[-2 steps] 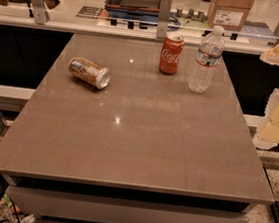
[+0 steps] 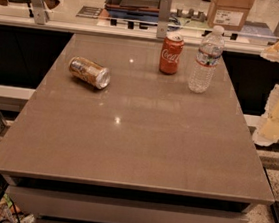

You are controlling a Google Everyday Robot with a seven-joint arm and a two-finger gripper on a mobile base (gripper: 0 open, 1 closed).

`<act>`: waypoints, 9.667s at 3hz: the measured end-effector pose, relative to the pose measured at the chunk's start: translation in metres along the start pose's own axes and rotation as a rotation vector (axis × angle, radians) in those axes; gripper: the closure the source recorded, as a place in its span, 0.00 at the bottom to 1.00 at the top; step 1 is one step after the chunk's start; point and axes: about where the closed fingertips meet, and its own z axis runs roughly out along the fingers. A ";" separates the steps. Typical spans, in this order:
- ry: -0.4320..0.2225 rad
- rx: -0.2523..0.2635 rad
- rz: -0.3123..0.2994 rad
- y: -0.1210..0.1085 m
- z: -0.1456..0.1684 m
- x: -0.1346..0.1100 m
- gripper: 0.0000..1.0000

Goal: Place orange can upright

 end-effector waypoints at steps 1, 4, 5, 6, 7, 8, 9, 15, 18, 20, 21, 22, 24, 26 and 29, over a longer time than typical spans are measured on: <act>-0.046 -0.018 0.026 -0.010 -0.005 -0.016 0.00; -0.260 -0.062 0.289 -0.068 0.004 -0.093 0.00; -0.221 -0.038 0.403 -0.086 0.009 -0.113 0.00; -0.180 -0.028 0.437 -0.113 0.025 -0.150 0.00; -0.180 -0.028 0.437 -0.113 0.025 -0.150 0.00; -0.185 -0.024 0.454 -0.119 0.028 -0.152 0.00; -0.224 -0.040 0.442 -0.121 0.042 -0.178 0.00; -0.109 -0.150 0.263 -0.091 0.186 -0.335 0.00; 0.067 -0.177 0.263 -0.082 0.255 -0.353 0.00; 0.111 -0.182 0.247 -0.076 0.268 -0.360 0.41; 0.106 -0.181 0.248 -0.076 0.271 -0.361 0.64; 0.102 -0.180 0.247 -0.076 0.274 -0.363 0.88; 0.101 -0.180 0.247 -0.077 0.275 -0.364 1.00; -0.019 -0.092 0.259 -0.069 0.238 -0.352 1.00; -0.343 0.033 0.286 -0.073 0.214 -0.335 1.00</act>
Offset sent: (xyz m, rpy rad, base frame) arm 0.0618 0.0557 0.0346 0.3244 0.0478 -0.0652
